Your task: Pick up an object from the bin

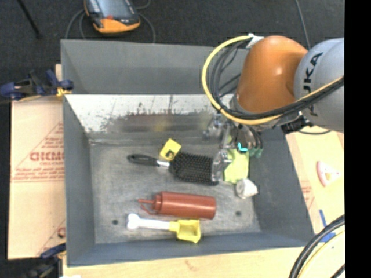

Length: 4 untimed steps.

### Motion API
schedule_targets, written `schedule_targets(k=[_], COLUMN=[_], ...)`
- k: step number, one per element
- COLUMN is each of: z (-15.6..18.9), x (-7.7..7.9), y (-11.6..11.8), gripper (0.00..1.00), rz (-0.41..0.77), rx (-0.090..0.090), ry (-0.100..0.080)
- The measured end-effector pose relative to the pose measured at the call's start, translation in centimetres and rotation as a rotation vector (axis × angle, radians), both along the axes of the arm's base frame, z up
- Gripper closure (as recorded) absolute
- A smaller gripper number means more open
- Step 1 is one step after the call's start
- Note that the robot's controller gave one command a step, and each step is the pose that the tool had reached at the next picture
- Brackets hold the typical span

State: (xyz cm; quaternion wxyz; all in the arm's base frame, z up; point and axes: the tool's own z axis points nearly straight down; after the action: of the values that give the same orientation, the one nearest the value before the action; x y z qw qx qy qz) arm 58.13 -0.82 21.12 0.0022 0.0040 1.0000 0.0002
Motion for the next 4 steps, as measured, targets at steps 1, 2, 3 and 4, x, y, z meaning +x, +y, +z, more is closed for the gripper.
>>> schedule_targets(k=[1, 2, 3, 4], z=[-12.0, -12.0, -11.6, -7.9], x=[2.4, 2.4, 2.1, 2.3], y=[0.7, 0.7, 0.6, 0.3], gripper=[1.0, 1.0, 1.0, 1.0], rz=[-0.084, -0.084, -0.083, -0.072], rx=[0.005, 0.005, 0.004, 0.001], ry=[-0.016, -0.016, -0.018, 0.004])
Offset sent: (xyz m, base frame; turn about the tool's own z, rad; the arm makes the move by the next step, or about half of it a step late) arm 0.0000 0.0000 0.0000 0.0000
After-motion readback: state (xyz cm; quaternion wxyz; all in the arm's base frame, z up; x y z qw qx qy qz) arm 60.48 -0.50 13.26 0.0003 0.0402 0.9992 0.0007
